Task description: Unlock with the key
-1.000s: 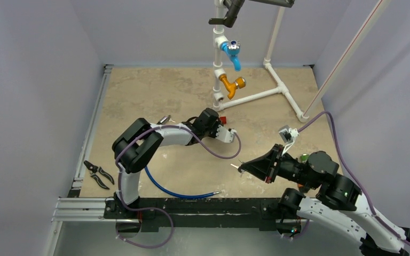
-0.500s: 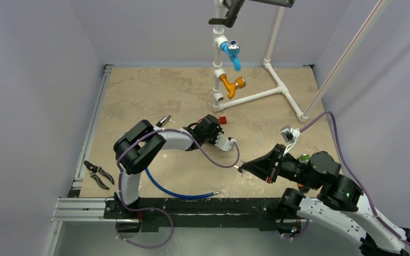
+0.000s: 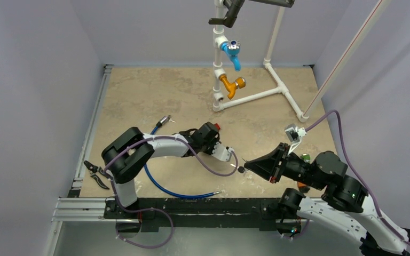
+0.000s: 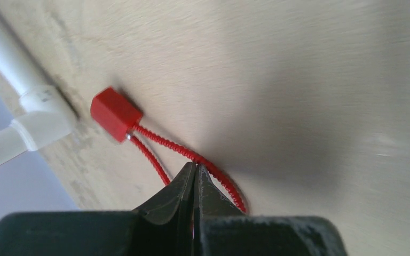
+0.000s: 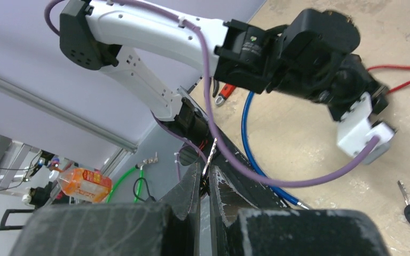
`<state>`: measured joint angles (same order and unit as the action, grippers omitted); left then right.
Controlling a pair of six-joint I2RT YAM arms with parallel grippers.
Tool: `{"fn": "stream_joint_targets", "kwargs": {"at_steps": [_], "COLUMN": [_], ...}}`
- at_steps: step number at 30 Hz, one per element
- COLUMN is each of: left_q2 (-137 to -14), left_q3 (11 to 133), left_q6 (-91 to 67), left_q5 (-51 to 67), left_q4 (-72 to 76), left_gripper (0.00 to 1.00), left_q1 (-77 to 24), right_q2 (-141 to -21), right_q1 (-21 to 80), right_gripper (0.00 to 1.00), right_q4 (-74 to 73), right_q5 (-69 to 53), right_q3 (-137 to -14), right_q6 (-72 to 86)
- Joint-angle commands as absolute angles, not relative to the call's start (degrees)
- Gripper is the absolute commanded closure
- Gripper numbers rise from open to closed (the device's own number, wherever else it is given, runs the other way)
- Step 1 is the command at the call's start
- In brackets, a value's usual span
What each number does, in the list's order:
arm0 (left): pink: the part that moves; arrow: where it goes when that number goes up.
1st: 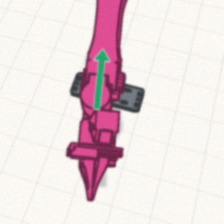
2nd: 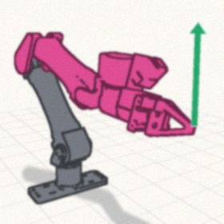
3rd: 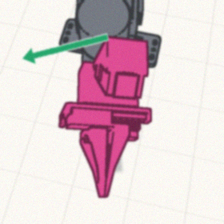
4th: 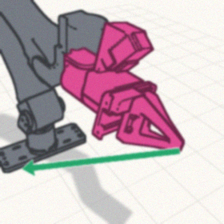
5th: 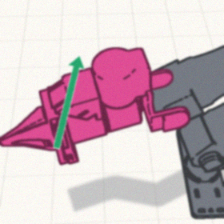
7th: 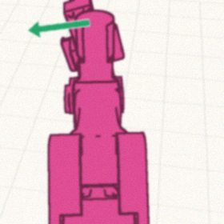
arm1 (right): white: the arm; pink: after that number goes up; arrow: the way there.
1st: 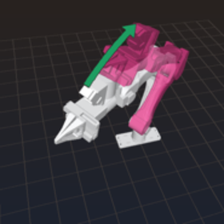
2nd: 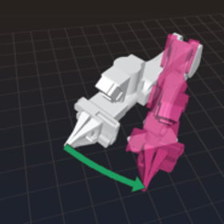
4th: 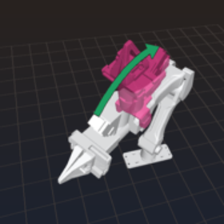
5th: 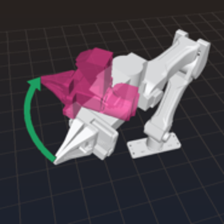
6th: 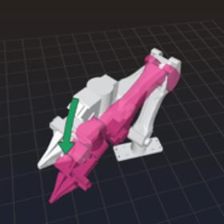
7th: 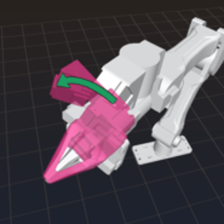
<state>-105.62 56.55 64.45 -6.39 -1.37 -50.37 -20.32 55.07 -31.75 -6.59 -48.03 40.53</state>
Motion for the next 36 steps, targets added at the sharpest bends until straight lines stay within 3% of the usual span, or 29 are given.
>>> {"fn": "stream_joint_targets", "kwargs": {"at_steps": [1,11,20,25,29,36], "left_q2": [-100.4,-91.9,-94.5,-97.3,-99.2,-105.0], "left_q3": [54.2,54.8,71.7,72.3,69.4,72.9], "left_q6": [55.8,38.3,14.1,8.7,8.0,5.0], "left_q5": [-0.7,4.3,10.5,18.5,20.4,16.2], "left_q4": [-18.0,-33.8,-42.4,-42.5,-39.0,-37.9], "left_gripper": [1.0,0.98,0.84,0.68,0.5,0.48], "left_q1": [-54.6,-57.5,-45.5,-45.6,-45.5,-45.3], "right_q2": [-21.5,-21.8,-22.7,-22.7,-22.1,-22.3], "right_q1": [55.0,55.0,55.0,55.0,55.0,55.0], "right_gripper": [1.0,1.0,1.0,1.0,1.0,1.0], "right_q4": [-31.2,-31.2,-31.3,-31.3,-32.1,-32.4], "right_q5": [-6.2,-5.7,-5.9,-6.6,-6.1,-6.1], "right_q3": [-51.0,-50.5,-51.4,-51.4,-51.8,-52.7], "right_q6": [38.7,38.8,38.1,38.2,38.3,38.4]}}
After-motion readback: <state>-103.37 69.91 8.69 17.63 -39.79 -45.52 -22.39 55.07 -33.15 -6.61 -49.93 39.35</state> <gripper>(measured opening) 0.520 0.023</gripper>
